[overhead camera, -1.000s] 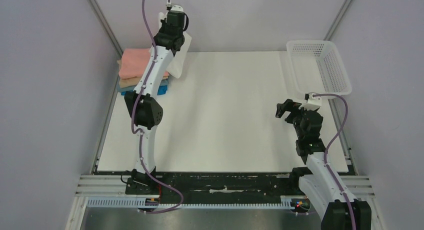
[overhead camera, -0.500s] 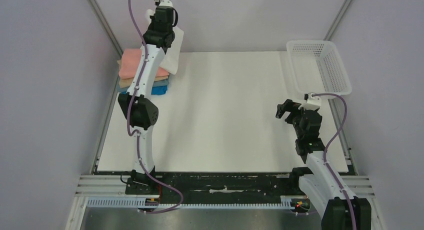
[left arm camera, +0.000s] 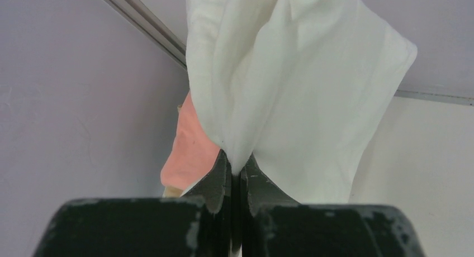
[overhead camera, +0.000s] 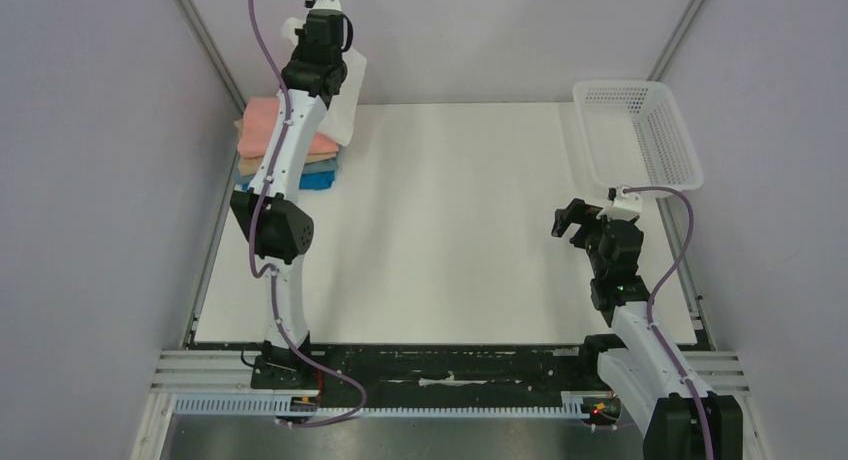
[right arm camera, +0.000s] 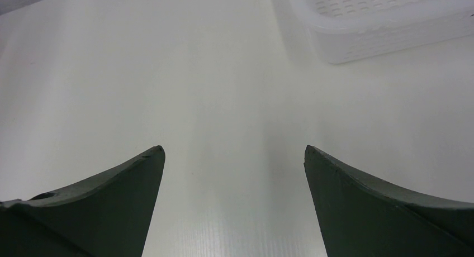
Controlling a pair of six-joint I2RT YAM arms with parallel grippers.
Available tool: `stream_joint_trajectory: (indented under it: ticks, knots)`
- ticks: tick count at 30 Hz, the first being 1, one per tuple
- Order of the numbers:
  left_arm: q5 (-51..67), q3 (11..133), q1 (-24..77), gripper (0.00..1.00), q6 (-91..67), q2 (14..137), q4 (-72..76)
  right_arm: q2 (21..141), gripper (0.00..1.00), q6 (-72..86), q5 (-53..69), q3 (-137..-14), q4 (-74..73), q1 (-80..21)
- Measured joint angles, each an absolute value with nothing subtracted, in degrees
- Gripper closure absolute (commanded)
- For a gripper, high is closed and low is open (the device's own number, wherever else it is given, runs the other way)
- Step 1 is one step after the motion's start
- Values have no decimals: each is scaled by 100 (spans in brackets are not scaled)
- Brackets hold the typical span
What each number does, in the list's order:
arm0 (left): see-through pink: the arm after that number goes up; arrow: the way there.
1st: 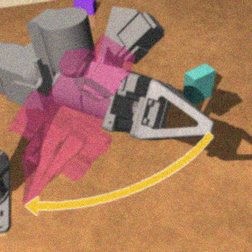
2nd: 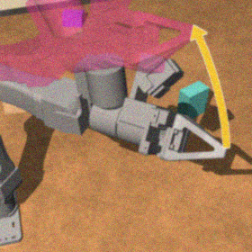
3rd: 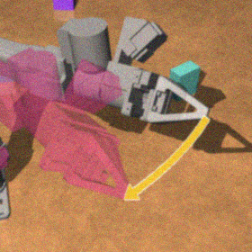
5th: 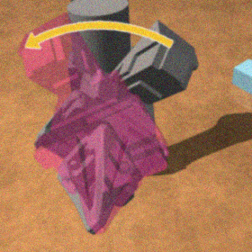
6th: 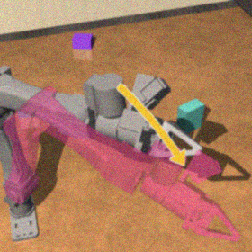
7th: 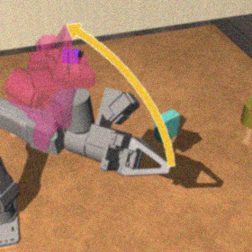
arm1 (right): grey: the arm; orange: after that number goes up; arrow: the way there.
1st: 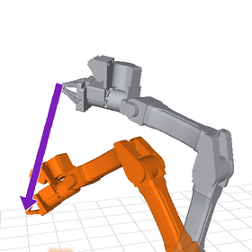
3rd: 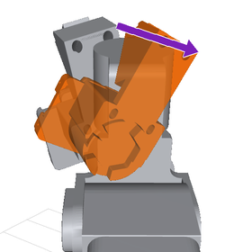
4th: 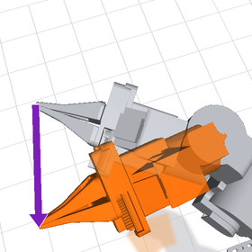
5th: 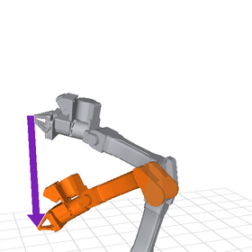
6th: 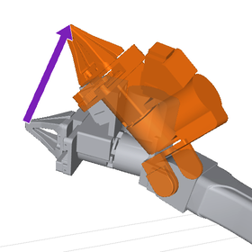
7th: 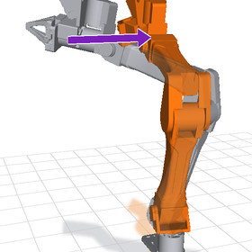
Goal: Fold and stack the t-shirts
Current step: Put the neatly folded tshirt into the corner of the board with the left arm
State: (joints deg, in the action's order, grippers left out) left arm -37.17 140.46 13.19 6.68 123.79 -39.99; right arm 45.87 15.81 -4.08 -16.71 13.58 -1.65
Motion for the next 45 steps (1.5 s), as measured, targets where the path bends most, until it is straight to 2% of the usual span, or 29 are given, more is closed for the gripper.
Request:
stream_joint_trajectory:
  ticks: [11, 27, 34, 45]
  knots:
    - [-3972, 12809, 954, 98, 670, 12206, -3249, 4683, 2, 1581, -443, -1682, 1354, -213]
    - [-4447, 10219, 569, 98, 1066, 11646, -659, 4873, 2, 1566, -602, -1761, 1317, -414]
    - [-4392, 9802, 259, 98, 1192, 11646, 185, 4967, 2, 1485, -810, -1817, 1269, -534]
    - [-4051, 9813, -150, 98, 1673, 11933, 1041, 5050, 2, 1385, -1175, -1970, 1188, -646]
